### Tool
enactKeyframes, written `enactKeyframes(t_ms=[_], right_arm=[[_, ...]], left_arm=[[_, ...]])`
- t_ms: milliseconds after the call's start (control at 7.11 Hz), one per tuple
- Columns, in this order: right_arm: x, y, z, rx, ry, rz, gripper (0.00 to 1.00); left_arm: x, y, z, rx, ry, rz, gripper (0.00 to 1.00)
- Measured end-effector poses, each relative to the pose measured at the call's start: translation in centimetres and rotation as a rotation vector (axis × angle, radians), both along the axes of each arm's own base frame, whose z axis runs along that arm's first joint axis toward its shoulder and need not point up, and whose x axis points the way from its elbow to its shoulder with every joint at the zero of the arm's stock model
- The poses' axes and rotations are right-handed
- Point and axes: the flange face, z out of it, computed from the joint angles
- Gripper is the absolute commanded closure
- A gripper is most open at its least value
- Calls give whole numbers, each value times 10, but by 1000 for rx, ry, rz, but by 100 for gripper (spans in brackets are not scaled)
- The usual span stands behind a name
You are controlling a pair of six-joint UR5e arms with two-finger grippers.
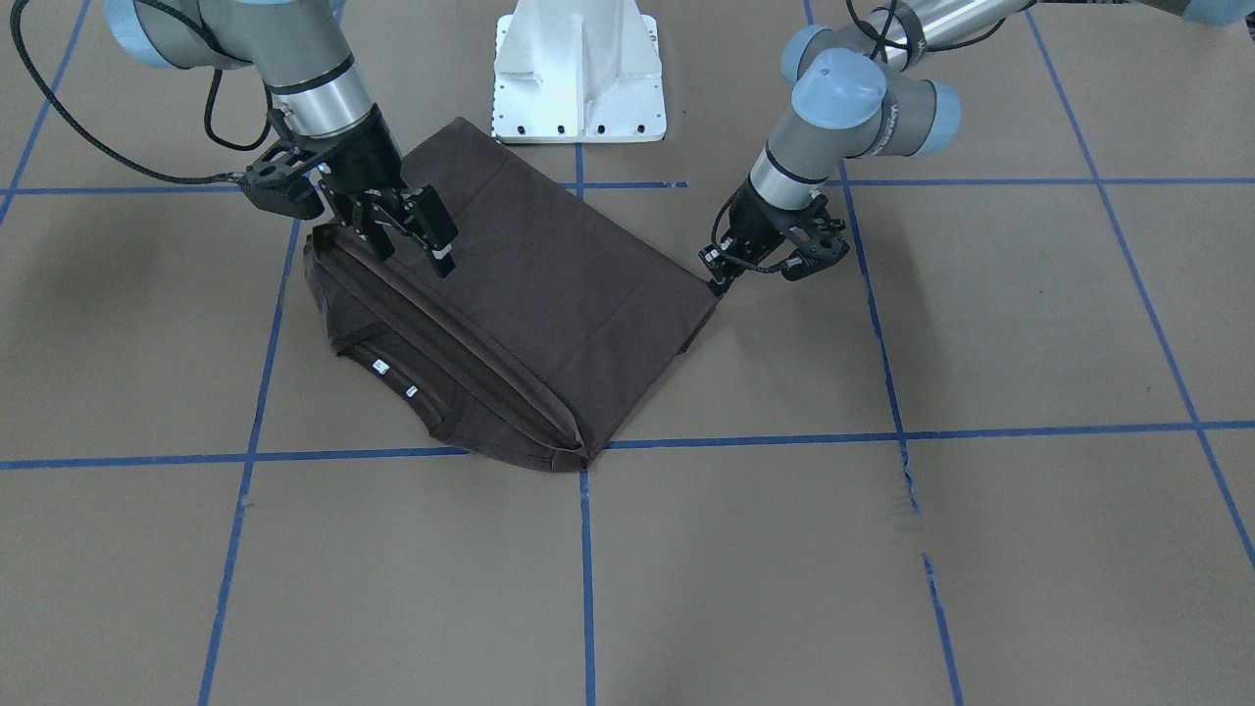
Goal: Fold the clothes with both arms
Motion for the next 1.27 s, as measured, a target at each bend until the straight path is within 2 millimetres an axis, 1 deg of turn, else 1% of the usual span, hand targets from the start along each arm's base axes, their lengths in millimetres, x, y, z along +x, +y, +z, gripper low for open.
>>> enactKeyframes(t_ms=[141,281,563,704,844,985,1126,1266], right_arm=[[0,0,-1,2,0,2,0],[-1,0,-2,9,1,10,0],[-5,2,-8,26,-5,21,0],[-6,2,-11,32,-9,30,0],[-6,2,-13,41,-10,42,0],[-8,4,-16,62,-24,48,0],[-13,7,-18,88,-61,46,0],[-21,9,-18,109,-96,39,0]], left_arm=[[-6,-16,1,79,-39,-5,100],[-6,-50,0,112,-67,-43,100],[6,-150,-23,156,-103,-123,100],[4,-192,-28,182,-86,-165,100],[10,-233,-28,207,-61,-200,100],[25,-269,-31,226,-39,-220,100],[33,-289,-35,240,-22,-233,81],[33,-299,-38,243,-13,-241,67]])
